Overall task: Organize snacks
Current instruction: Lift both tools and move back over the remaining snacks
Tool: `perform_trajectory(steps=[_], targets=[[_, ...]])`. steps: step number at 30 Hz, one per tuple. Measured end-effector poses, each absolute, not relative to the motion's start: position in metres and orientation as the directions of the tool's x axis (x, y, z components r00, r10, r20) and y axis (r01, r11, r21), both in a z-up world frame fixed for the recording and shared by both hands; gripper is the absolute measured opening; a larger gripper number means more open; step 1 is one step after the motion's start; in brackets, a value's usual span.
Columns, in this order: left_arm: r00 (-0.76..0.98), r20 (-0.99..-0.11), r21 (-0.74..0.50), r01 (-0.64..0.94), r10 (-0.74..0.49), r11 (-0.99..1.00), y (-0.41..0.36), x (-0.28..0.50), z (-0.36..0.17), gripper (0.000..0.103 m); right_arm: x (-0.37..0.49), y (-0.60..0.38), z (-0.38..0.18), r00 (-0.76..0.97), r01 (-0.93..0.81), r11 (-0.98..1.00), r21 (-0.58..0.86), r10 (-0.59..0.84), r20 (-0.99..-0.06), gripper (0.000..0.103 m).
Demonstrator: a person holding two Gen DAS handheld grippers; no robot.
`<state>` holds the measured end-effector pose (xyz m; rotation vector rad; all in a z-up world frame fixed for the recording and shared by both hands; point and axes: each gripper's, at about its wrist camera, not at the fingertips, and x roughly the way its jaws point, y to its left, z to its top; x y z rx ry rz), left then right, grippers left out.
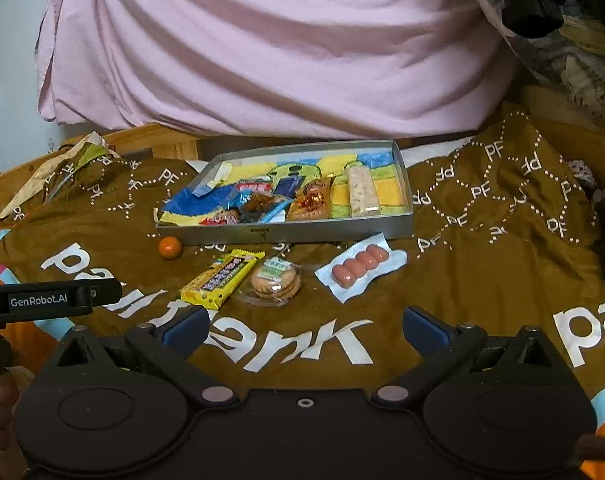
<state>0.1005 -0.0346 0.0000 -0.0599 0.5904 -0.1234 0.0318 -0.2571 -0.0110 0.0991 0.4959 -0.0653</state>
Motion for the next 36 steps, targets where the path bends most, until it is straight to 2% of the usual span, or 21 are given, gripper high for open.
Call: perform_trajectory(steps=[10, 18, 30, 36], targets=[[0.818, -0.559, -0.088, 0.103, -0.135, 0.991, -0.034, 0.103, -0.002, 0.103, 0.041, -0.258, -0.018, 0.845, 0.091, 0.993, 0.079, -0.035, -0.534, 0.102], [0.823, -0.552, -0.055, 0.126, -0.135, 0.991, -0.04, 0.108, 0.001, 0.103, 0.049, -0.257, -0.015, 0.838, 0.079, 0.994, 0.07, -0.028, -0.545, 0.102], [0.825, -0.545, -0.062, 0.136, -0.148, 0.989, -0.047, 0.125, 0.0, 0.103, 0.062, -0.266, 0.002, 0.854, 0.049, 0.996, 0.078, -0.001, -0.52, 0.102], [0.811, -0.555, -0.067, 0.177, -0.184, 0.982, -0.053, 0.142, -0.006, 0.103, 0.077, -0.275, 0.012, 0.888, -0.034, 0.999, -0.004, 0.029, -0.458, 0.102]])
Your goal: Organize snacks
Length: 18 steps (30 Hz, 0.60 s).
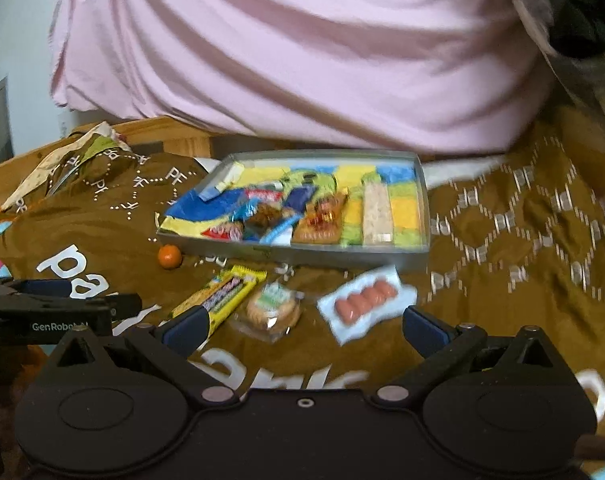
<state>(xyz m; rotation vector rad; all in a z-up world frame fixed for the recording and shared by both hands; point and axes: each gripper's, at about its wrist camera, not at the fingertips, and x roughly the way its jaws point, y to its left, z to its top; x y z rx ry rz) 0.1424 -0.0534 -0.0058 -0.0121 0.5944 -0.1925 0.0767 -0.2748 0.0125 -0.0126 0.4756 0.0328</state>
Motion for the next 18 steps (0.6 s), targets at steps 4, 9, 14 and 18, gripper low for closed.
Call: perform_trajectory(steps=[4, 9, 14, 18], targets=[[0.804, -0.559, -0.058, 0.206, -0.203, 0.977, -0.061, 0.155, -0.011, 0.103, 0.095, -0.286, 0.01, 0.906, -0.084, 0.996, -0.038, 0.06, -0.42, 0.102], [0.797, -0.57, -0.021, 0.229, -0.2, 0.973, -0.07, 0.17, -0.017, 0.103, 0.122, -0.302, -0.003, 0.9, -0.097, 0.995, 0.015, 0.094, -0.425, 0.102], [0.762, -0.614, -0.013, 0.252, -0.207, 0.968, -0.076, 0.187, -0.025, 0.103, 0.144, -0.305, -0.012, 0.882, -0.136, 0.989, 0.058, 0.148, -0.447, 0.102], [0.719, -0.658, 0.016, 0.31, -0.223, 0.951, -0.085, 0.196, -0.033, 0.102, 0.16, -0.302, -0.02, 0.843, -0.206, 0.977, 0.062, 0.209, -0.496, 0.102]])
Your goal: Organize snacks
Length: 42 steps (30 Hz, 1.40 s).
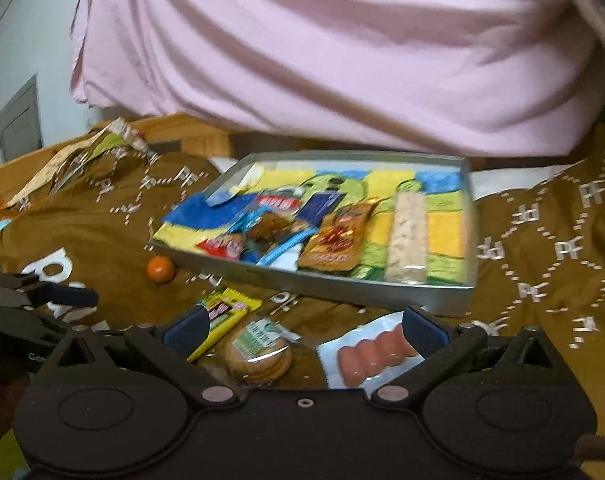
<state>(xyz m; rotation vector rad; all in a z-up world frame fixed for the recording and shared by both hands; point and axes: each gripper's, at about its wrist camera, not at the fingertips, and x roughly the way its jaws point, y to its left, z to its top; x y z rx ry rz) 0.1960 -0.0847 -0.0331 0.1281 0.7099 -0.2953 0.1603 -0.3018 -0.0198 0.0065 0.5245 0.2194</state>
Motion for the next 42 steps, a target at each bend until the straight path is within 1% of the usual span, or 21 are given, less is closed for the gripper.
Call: perform_trajectory(steps=[2, 4, 8, 11, 13, 16, 19, 21, 26, 29, 31, 33, 42], targets=[[0.693, -0.679, 0.024, 0.354, -0.245, 0.935, -0.089, 0.198, -0.036, 0.102, 0.166, -0.299, -0.023, 0.822, -0.241, 0.97, 0.038, 0.225, -0.524, 0.102], [0.685, -0.681, 0.048, 0.395, -0.259, 0.917, -0.095, 0.198, -0.037, 0.102, 0.17, -0.297, -0.023, 0.806, -0.278, 0.96, 0.015, 0.242, -0.54, 0.102], [0.677, -0.689, 0.107, 0.449, -0.26, 0.887, -0.104, 0.201, -0.037, 0.102, 0.171, -0.293, -0.026, 0.772, -0.375, 0.926, -0.048, 0.284, -0.569, 0.101], [0.671, -0.697, 0.138, 0.47, -0.252, 0.872, -0.108, 0.208, -0.037, 0.102, 0.171, -0.291, -0.031, 0.762, -0.403, 0.91, -0.1, 0.272, -0.588, 0.099], [0.667, -0.702, 0.141, 0.473, -0.249, 0.87, -0.107, 0.214, -0.037, 0.1, 0.172, -0.292, -0.035, 0.754, -0.413, 0.905, -0.105, 0.274, -0.597, 0.098], [0.652, -0.707, 0.113, 0.486, -0.273, 0.867, -0.105, 0.219, -0.036, 0.097, 0.174, -0.293, -0.039, 0.741, -0.424, 0.9, -0.1, 0.281, -0.61, 0.097], [0.643, -0.711, 0.12, 0.51, -0.285, 0.852, -0.109, 0.219, -0.038, 0.091, 0.177, -0.29, -0.044, 0.736, -0.438, 0.892, -0.112, 0.284, -0.614, 0.097], [0.631, -0.719, 0.123, 0.529, -0.291, 0.84, -0.112, 0.221, -0.04, 0.085, 0.179, -0.287, -0.048, 0.732, -0.448, 0.885, -0.129, 0.28, -0.621, 0.096], [0.611, -0.735, 0.125, 0.549, -0.294, 0.826, -0.117, 0.227, -0.042, 0.076, 0.186, -0.277, -0.055, 0.733, -0.469, 0.865, -0.177, 0.269, -0.625, 0.09], [0.598, -0.744, 0.115, 0.553, -0.297, 0.825, -0.118, 0.232, -0.041, 0.074, 0.187, -0.27, -0.057, 0.752, -0.461, 0.861, -0.216, 0.249, -0.61, 0.088], [0.586, -0.752, 0.102, 0.555, -0.301, 0.825, -0.117, 0.237, -0.041, 0.071, 0.189, -0.265, -0.059, 0.756, -0.465, 0.854, -0.234, 0.245, -0.607, 0.084], [0.579, -0.758, 0.095, 0.554, -0.3, 0.827, -0.117, 0.24, -0.041, 0.066, 0.191, -0.261, -0.062, 0.76, -0.465, 0.85, -0.247, 0.24, -0.604, 0.084], [0.579, -0.762, 0.1, 0.547, -0.29, 0.831, -0.121, 0.238, -0.04, 0.059, 0.195, -0.259, -0.063, 0.766, -0.456, 0.857, -0.239, 0.242, -0.596, 0.082]])
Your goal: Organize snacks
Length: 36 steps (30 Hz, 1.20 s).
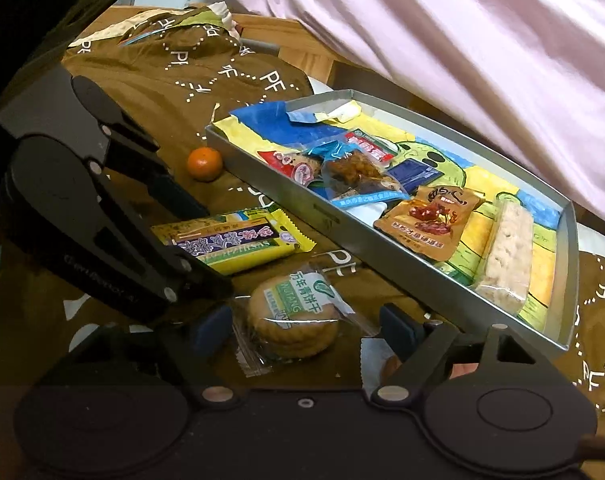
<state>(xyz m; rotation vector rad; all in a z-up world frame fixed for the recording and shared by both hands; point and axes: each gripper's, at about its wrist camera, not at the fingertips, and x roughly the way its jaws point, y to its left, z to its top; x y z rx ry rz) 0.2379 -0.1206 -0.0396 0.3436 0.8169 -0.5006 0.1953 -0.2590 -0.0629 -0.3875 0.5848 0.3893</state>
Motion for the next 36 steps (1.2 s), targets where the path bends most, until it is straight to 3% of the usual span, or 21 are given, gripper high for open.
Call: perform_trajectory(steps=[3, 8, 9, 10, 25, 36], targets=[[0.576, -0.764, 0.091, 0.542, -0.291, 0.835, -0.12, 0.239, -0.039, 0.056, 0.197, -0.26, -0.064, 0.764, -0.456, 0.86, -0.23, 0.245, -0.598, 0.08], [0.571, -0.768, 0.076, 0.531, -0.289, 0.844, -0.118, 0.239, -0.038, 0.055, 0.198, -0.264, -0.064, 0.753, -0.458, 0.867, -0.197, 0.26, -0.605, 0.066], [0.57, -0.77, 0.075, 0.527, -0.287, 0.846, -0.117, 0.239, -0.038, 0.055, 0.198, -0.264, -0.065, 0.746, -0.467, 0.864, -0.188, 0.271, -0.609, 0.057], [0.57, -0.772, 0.075, 0.523, -0.283, 0.849, -0.117, 0.239, -0.037, 0.055, 0.198, -0.263, -0.065, 0.744, -0.47, 0.863, -0.186, 0.274, -0.61, 0.055], [0.595, -0.766, 0.033, 0.415, -0.244, 0.909, -0.113, 0.219, -0.028, 0.054, 0.185, -0.253, -0.06, 0.783, -0.454, 0.854, -0.254, 0.247, -0.571, 0.052], [0.598, -0.767, 0.017, 0.38, -0.232, 0.925, -0.11, 0.211, -0.018, 0.054, 0.178, -0.257, -0.053, 0.794, -0.437, 0.87, -0.226, 0.255, -0.552, 0.052]])
